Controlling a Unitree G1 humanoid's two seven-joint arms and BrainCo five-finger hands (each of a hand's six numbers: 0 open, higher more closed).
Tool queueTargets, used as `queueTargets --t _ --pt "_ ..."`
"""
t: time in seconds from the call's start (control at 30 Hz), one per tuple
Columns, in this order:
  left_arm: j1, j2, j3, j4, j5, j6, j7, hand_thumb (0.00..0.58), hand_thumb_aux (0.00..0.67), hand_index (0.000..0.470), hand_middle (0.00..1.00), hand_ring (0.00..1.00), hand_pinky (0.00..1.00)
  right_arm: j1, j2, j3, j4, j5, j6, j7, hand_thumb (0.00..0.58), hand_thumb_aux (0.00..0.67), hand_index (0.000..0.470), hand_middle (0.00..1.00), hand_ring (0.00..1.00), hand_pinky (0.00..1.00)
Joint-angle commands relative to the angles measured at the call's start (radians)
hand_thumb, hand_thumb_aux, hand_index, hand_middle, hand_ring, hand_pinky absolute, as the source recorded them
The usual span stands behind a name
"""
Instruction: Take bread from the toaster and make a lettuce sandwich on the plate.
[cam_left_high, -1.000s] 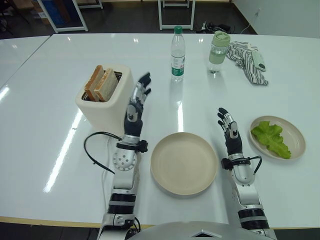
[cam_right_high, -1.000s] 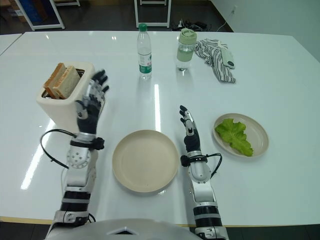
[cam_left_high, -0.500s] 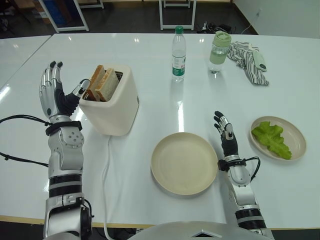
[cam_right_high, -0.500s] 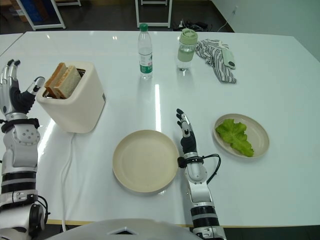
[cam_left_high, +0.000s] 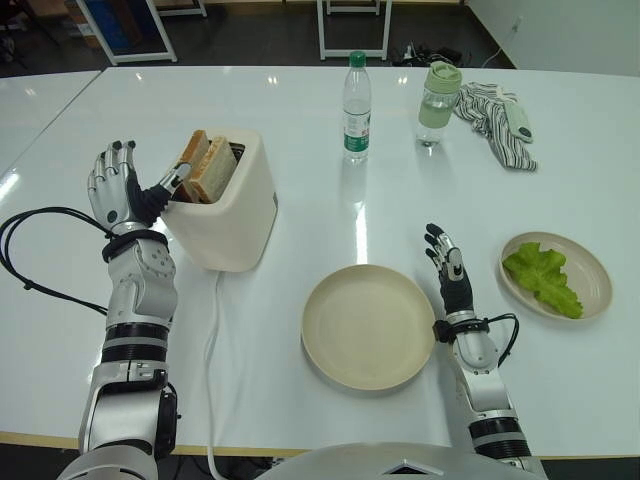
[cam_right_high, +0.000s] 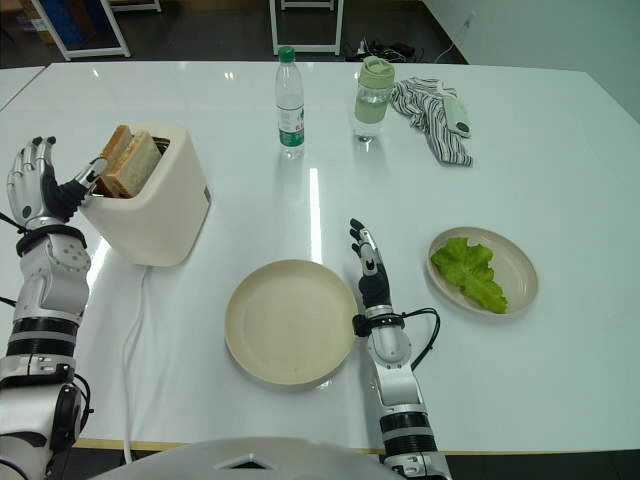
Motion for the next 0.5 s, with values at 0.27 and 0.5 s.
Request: queueTargets --t 0.27,0.5 --pt "-0.017 0.031 -0.046 0.039 -0.018 0.07 -0.036 0.0 0.0 0.0 0.0 0.0 0.0 0.017 0.002 0.0 -0.006 -0.004 0.017 -0.005 0.0 0.0 0.0 0.0 0.0 0.0" --pt "-0.008 0.028 -0.063 0.014 -0.027 0.051 -0.039 0.449 0.352 0.247 0.0 0.0 0.0 0.025 0.001 0.0 -0.018 -0.004 0.025 -0.005 0.0 0.0 0.0 0.0 0.0 0.0"
